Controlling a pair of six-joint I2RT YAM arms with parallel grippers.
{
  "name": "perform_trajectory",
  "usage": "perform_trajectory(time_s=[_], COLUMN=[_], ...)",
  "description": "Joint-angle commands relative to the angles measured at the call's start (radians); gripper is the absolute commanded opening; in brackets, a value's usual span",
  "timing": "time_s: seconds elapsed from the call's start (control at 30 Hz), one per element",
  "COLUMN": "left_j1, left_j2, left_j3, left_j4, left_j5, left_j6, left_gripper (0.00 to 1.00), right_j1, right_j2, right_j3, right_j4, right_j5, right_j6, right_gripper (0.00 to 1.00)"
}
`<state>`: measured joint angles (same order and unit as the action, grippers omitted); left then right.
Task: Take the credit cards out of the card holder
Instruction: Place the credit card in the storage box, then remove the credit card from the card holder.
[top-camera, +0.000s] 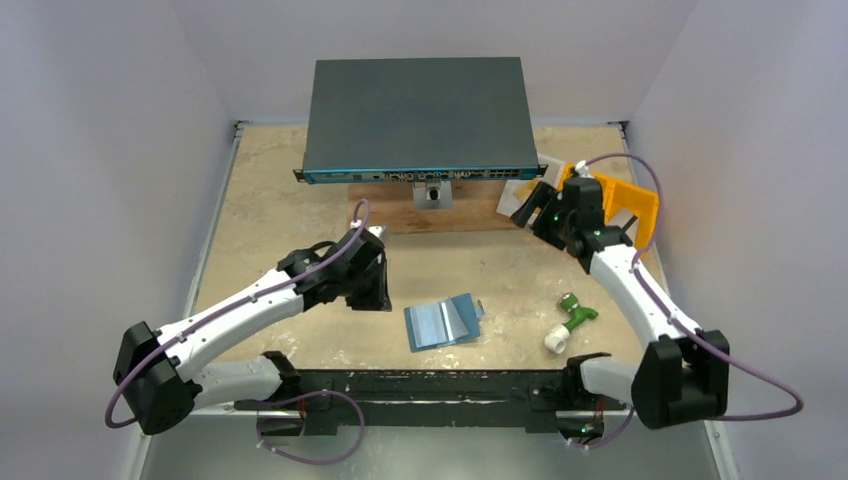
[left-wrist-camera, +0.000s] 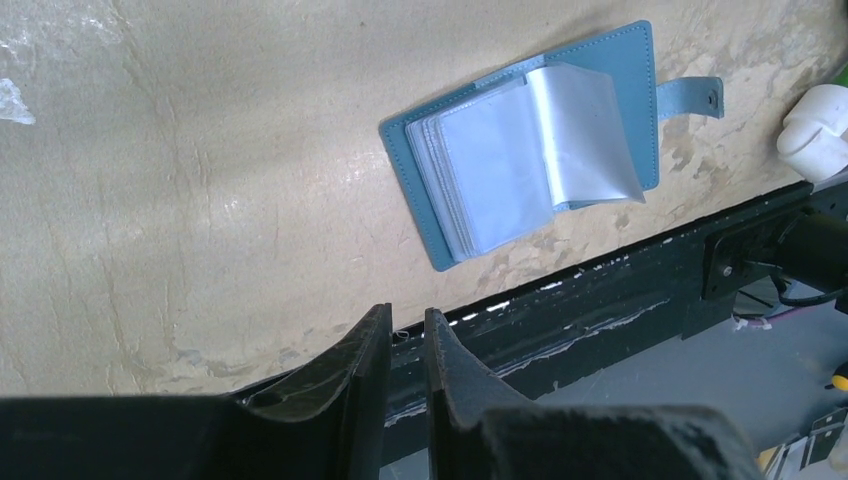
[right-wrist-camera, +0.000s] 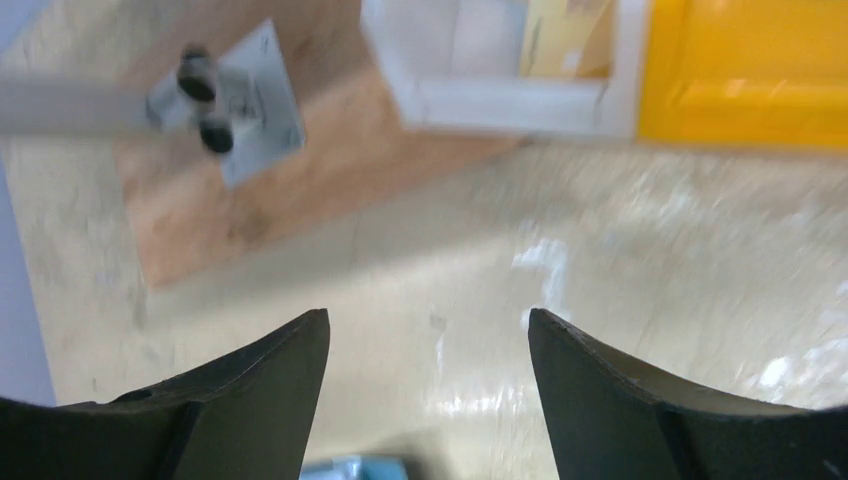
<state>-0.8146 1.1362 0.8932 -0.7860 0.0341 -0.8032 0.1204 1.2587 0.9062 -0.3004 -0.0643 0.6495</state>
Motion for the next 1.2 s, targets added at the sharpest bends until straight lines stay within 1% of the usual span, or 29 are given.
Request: perform_trajectory(time_s=[0.0,0.1,0.2,0.4,0.53,0.67,0.87,1.0,1.17], left_j1=[0.009,0.008,0.009,0.009,0.008,0.01,0.013,0.015,0.015], left_j2=[0.012,0.029,0.039,0.05,0.055,0.065,0.071,0.075,0.069], left_j3=[-0.018,-0.026,-0.042,-0.057,-0.068,-0.078,-0.088,-0.092,-0.102], left_j4=[0.048,0.068,0.086,0.091,0.097,0.104,0.11,0.114,0.115], left_j5=[-0.014,-0.009,-0.008,-0.016,-0.016,-0.012,-0.011,-0.01,-0.01], left_j6=[-0.03,-0.049,-0.065,-0.083,-0.096,-0.102,-0.109,-0.112,-0.119], left_gripper=[0.18,0.18,0.18,0.18,0.18,0.18,0.18,0.18,0.18], right_j1=[0.152,0.255,0.366,0.547,0.686,0.829,0.991,1.043,1.053], right_j2=[-0.134,-0.218,-0.262,-0.297,-0.294,-0.244,-0.136,-0.016,0.099], right_j3=[-0.113,-0.186,-0.222,-0.226,-0.215,-0.204,-0.165,-0.133,-0.112], right_j4=[-0.045,-0.052,-0.077,-0.109,-0.119,-0.104,-0.064,-0.029,0.003], right_j5=[0.022,0.039,0.072,0.134,0.207,0.28,0.365,0.367,0.382], right_j6=[0.036,0.082,0.119,0.17,0.199,0.228,0.254,0.242,0.239], right_gripper=[0.73,0.72,0.72,0.67,0.64,0.64,0.61,0.6,0.6])
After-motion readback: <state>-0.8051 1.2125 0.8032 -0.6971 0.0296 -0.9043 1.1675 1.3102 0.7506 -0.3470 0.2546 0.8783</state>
